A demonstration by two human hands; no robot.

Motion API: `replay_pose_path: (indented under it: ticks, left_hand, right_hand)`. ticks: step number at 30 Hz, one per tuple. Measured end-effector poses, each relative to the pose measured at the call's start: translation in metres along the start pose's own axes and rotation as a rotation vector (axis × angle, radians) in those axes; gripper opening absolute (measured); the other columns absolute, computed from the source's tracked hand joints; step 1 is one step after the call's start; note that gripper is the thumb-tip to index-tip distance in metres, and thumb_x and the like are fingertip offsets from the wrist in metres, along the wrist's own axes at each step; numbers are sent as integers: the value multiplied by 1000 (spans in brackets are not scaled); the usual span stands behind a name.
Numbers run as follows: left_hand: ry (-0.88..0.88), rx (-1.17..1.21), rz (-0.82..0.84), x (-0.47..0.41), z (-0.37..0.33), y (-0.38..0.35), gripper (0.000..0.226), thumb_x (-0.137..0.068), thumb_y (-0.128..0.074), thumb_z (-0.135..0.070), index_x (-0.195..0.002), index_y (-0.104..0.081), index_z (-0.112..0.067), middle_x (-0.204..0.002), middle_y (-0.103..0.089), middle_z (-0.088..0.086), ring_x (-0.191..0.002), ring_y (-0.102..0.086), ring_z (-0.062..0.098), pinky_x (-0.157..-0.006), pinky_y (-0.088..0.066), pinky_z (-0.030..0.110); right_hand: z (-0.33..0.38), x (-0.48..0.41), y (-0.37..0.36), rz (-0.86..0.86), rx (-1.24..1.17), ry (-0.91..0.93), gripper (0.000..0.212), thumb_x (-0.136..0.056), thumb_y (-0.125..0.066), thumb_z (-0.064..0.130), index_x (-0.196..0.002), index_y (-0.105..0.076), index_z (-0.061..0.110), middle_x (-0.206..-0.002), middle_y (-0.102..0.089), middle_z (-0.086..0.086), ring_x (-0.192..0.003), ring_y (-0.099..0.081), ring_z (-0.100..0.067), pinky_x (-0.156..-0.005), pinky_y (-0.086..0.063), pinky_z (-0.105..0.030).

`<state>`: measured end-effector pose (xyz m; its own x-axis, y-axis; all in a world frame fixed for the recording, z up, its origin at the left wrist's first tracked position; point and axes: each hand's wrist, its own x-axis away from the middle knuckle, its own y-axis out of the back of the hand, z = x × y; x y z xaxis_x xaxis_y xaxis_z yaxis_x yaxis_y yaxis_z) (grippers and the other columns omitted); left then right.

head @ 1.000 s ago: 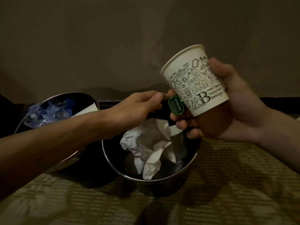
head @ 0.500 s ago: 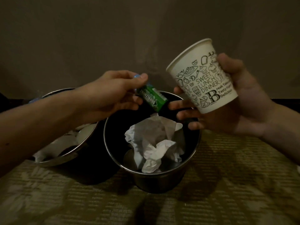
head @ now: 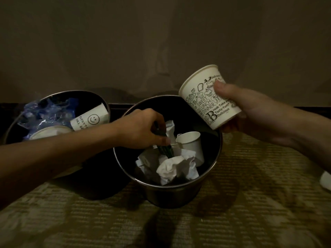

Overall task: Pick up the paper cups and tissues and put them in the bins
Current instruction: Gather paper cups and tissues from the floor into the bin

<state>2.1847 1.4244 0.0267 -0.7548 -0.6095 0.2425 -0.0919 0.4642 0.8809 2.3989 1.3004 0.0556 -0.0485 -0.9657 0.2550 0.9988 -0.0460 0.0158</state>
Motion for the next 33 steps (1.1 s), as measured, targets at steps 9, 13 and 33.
replay_pose_path:
  ticks: [9, 13, 33]
  left_hand:
    - [-73, 484, -352, 3, -9, 40, 25, -96, -52, -40, -95, -71, -24, -83, -71, -5, -66, -61, -3, -54, -45, 8]
    - [-136, 504, -390, 11, -25, 48, 40, -81, -51, -59, -90, -71, -26, -73, -70, -11, -60, -59, -5, -50, -42, 8]
    - [-204, 52, 11, 12, 7, 2, 8, -85, -68, -38, -86, -75, -33, -82, -70, -25, -77, -64, -10, -70, -48, 11]
  right_hand:
    - [7, -4, -7, -234, 209, 94, 79, -47, -69, 70, -108, -53, 21, -85, -75, 6, -76, -73, -12, -59, -57, -29]
    - [9, -4, -14, -227, 298, 140, 75, -50, -67, 70, -106, -51, 23, -89, -75, -4, -76, -72, -15, -68, -57, -36]
    - [-30, -16, -48, 22, 1265, 177, 56, -81, -58, 67, -118, -58, 25, -98, -65, 8, -87, -61, -11, -67, -48, -29]
